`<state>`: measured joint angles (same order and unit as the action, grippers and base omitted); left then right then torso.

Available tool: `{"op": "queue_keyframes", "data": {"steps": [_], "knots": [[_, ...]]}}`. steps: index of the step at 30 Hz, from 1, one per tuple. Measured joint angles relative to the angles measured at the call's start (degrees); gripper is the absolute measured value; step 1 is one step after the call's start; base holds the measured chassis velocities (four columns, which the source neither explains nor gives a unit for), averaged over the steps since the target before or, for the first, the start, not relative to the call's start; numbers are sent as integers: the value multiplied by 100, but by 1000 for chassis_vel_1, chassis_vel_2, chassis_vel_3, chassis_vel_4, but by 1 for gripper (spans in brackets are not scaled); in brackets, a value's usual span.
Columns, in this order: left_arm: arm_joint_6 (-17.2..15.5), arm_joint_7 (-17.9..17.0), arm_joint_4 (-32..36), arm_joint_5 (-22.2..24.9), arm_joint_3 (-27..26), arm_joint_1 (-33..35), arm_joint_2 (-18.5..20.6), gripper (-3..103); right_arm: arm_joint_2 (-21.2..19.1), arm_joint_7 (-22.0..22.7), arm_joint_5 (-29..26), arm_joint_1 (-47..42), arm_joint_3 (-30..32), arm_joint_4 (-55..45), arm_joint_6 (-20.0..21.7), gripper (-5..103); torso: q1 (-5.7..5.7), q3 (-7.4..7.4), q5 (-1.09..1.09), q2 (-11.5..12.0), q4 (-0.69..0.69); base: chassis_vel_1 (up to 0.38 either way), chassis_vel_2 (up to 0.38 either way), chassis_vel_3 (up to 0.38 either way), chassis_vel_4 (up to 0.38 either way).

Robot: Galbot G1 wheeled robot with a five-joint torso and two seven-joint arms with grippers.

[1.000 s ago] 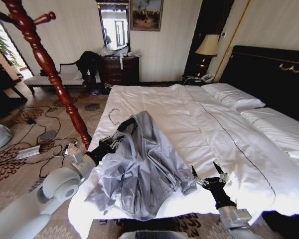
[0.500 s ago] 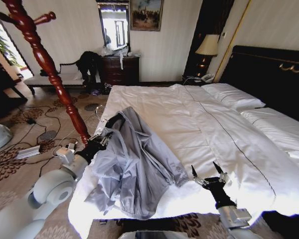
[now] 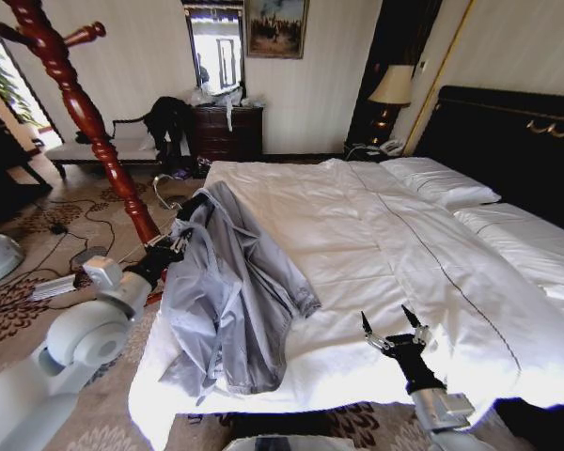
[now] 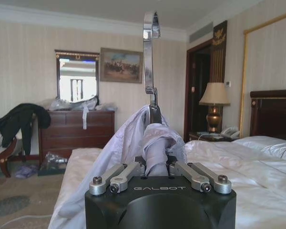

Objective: Pick up the clothes from the bed and hang them on the clothes hanger.

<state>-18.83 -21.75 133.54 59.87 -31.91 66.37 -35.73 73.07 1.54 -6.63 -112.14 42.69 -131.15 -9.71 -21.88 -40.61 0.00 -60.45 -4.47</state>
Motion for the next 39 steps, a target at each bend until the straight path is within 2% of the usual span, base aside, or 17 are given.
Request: {"op": "queue_keyframes", "data": {"steps": [2, 10, 12, 17, 31, 39], "knots": [[-137, -269, -39, 303, 198, -367, 46, 16, 0, 1, -1, 0, 0, 0, 0, 100, 0, 0, 0, 0, 0, 0, 0, 0, 0], [-285, -441, -194, 704, 482, -913, 175, 16, -1, 1, -1, 1, 0, 0, 0, 100, 0, 0, -1, 0, 2, 0, 0, 0, 0], [-337, -537, -235, 939, 624, -1217, 198, 16, -1, 1, -2, 0, 0, 0, 0, 100, 0, 0, -1, 0, 2, 0, 0, 0, 0], [-441, -604, -418, 1188, 778, -1651, 288, 16, -1, 1, -2, 1, 0, 0, 0, 100, 0, 0, 0, 0, 0, 0, 0, 0, 0], [-610, -654, -626, 1522, 659, -1808, 481, 16, -1, 1, -2, 1, 0, 0, 0, 100, 0, 0, -1, 0, 1, 0, 0, 0, 0], [-803, -817, -823, 2019, 817, -2501, 665, 16, -1, 1, -2, 1, -1, 0, 0, 100, 0, 0, -1, 0, 0, 0, 0, 0, 0]]}}
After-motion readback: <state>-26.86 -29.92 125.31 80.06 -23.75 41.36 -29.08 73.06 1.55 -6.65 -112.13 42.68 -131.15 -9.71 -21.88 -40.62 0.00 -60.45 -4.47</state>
